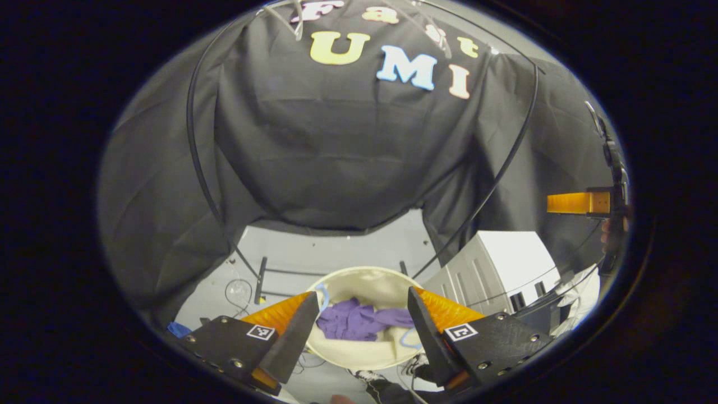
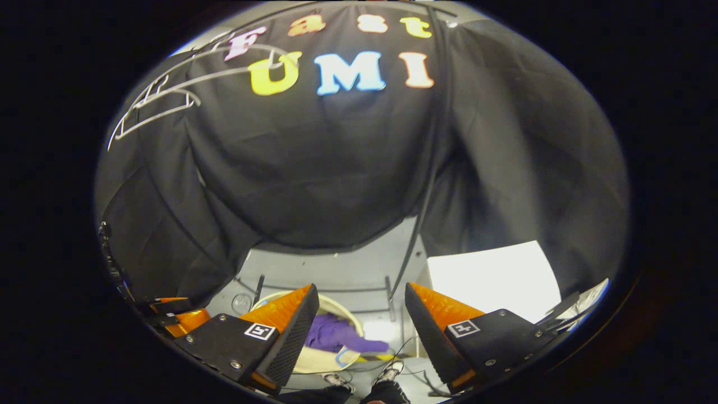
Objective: Grasp the clothes on the hanger with both hands and then place them into the laundry hamper below.
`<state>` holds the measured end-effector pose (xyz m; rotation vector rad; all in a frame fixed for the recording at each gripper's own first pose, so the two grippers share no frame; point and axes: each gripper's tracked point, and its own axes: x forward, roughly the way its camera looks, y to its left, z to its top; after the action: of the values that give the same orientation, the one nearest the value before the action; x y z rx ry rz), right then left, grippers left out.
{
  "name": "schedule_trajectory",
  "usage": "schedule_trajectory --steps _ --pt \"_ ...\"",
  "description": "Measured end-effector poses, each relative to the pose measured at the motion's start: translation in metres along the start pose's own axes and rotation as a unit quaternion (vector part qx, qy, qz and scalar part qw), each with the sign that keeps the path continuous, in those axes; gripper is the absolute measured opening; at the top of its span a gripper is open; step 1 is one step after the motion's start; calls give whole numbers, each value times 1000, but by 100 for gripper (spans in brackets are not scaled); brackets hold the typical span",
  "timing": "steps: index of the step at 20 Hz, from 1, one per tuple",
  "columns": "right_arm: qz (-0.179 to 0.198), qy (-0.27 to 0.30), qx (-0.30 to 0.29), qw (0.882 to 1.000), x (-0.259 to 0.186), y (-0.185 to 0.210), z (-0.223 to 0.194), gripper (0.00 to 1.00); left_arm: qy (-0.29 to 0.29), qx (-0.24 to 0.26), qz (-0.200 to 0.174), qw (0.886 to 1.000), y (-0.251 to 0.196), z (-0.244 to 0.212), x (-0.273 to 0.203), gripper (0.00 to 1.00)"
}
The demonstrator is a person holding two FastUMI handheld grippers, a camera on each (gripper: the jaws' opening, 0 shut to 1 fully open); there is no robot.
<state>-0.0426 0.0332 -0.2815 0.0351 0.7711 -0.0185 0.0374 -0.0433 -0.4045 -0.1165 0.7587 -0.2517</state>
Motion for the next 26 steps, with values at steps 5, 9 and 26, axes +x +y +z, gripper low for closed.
schedule_trajectory --steps 5,9,26 --pt "-37 -119 7 992 -44 -54 79 95 -115 10 -4 993 -51 136 -62 92" --pt "-33 -213 -14 976 -74 -88 147 92 -206 -8 3 978 -99 228 -112 92" --pt "-2 -338 -6 941 -123 -226 228 92 -417 -47 132 898 -159 317 -294 90"
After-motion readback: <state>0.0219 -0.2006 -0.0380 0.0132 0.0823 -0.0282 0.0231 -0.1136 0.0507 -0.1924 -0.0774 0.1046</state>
